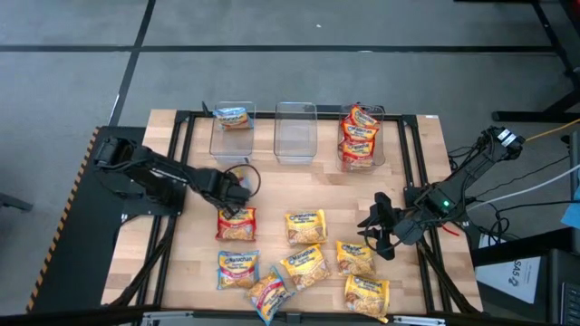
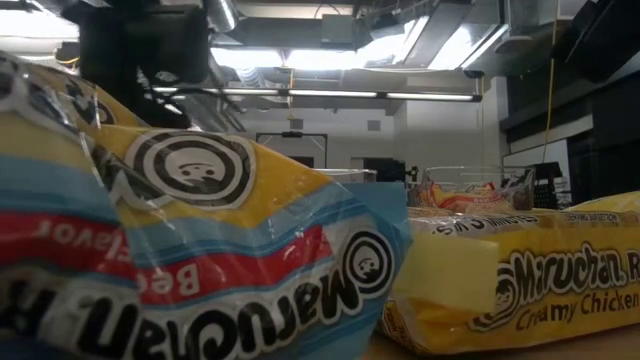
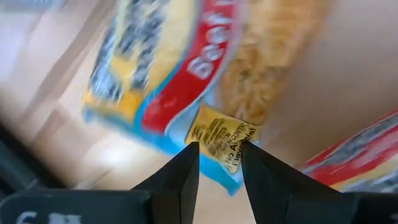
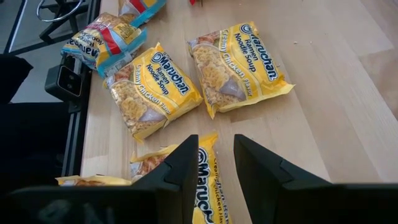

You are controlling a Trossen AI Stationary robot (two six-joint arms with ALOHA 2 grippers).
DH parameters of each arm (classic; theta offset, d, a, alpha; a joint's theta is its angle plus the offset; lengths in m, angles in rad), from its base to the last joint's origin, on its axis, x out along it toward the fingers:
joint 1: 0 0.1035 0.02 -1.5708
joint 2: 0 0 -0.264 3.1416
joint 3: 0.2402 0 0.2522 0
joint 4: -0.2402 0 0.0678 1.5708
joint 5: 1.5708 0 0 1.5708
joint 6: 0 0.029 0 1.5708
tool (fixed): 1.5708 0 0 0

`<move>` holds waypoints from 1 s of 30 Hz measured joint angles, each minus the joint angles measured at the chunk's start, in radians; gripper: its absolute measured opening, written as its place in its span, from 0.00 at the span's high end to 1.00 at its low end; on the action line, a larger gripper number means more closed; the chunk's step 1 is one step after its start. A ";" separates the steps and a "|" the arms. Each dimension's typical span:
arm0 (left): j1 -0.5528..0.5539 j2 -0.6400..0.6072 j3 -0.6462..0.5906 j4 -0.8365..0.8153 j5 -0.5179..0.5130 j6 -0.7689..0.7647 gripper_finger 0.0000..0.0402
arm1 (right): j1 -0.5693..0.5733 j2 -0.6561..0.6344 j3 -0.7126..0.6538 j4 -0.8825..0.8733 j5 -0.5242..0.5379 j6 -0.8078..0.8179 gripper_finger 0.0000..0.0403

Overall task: Sort Maruchan noodles
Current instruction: Put the blue noodle pack into the transparent bin

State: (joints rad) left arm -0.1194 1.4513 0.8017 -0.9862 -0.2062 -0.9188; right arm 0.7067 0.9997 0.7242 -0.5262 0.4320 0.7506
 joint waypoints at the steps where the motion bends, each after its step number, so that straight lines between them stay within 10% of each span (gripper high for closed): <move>1: 0.010 0.000 0.000 0.034 0.001 0.018 0.72 | 0.000 0.000 0.000 0.000 0.000 0.000 0.74; 16: 0.028 -0.001 0.242 -0.320 0.055 0.058 0.72 | 0.000 0.000 0.000 -0.001 0.000 0.000 0.74; 30: 0.097 0.000 0.040 -0.208 -0.044 0.041 0.72 | 0.000 0.000 0.000 -0.001 -0.004 0.000 0.74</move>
State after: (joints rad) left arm -0.0223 1.4513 0.8419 -1.1940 -0.2499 -0.8775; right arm 0.7067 0.9997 0.7242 -0.5270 0.4276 0.7502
